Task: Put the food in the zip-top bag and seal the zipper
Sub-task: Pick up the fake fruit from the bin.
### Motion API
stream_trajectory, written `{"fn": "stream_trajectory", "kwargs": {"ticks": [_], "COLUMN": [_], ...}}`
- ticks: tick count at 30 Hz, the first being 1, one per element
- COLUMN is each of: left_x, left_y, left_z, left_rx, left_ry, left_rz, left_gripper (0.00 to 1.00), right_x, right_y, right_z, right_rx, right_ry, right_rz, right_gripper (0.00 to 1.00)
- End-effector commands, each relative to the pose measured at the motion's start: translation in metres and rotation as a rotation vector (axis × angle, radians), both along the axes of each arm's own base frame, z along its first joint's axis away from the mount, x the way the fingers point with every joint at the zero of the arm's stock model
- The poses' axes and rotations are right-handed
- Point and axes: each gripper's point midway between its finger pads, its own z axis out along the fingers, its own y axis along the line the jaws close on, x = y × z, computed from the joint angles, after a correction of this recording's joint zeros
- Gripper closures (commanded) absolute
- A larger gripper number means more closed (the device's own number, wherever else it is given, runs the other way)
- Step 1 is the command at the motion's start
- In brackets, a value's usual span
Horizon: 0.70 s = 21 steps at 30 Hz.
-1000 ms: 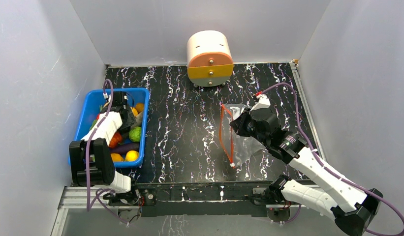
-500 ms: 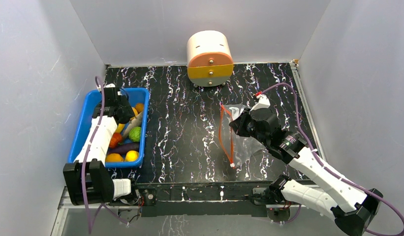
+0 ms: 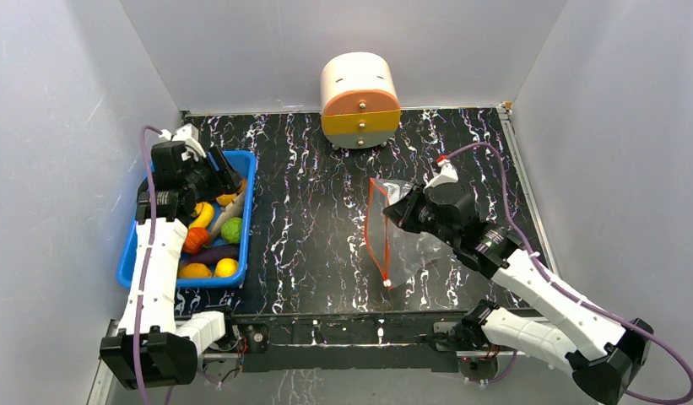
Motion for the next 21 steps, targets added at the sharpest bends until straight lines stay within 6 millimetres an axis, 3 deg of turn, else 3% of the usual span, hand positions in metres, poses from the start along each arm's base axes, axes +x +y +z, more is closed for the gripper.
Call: {"fn": "stream_trajectory", "kwargs": {"ticks": [1, 5, 21], "left_x": [-0.024, -0.039, -0.088], "left_y": [-0.056, -0.083, -0.140], "left_z": [0.018, 0.027, 0.044], "left_rx": [-0.257, -0.393, -0.686], "left_ry": [-0.025, -0.068, -0.121], "left_rz": [-0.201, -0.308, -0.559], "left_gripper": [0.67, 0.68, 0.68], "right_x": [0.009, 0.013, 0.034], "right_y": [0.016, 0.025, 0.065], "right_z": [0.020, 0.015, 0.020], "right_rx": [0.117, 0.153, 0.250], "right_ry": [-0.035, 0.000, 0.057], "right_rz": [0.003, -0.005, 0.039], "right_gripper": [1.00, 1.00, 1.00]}}
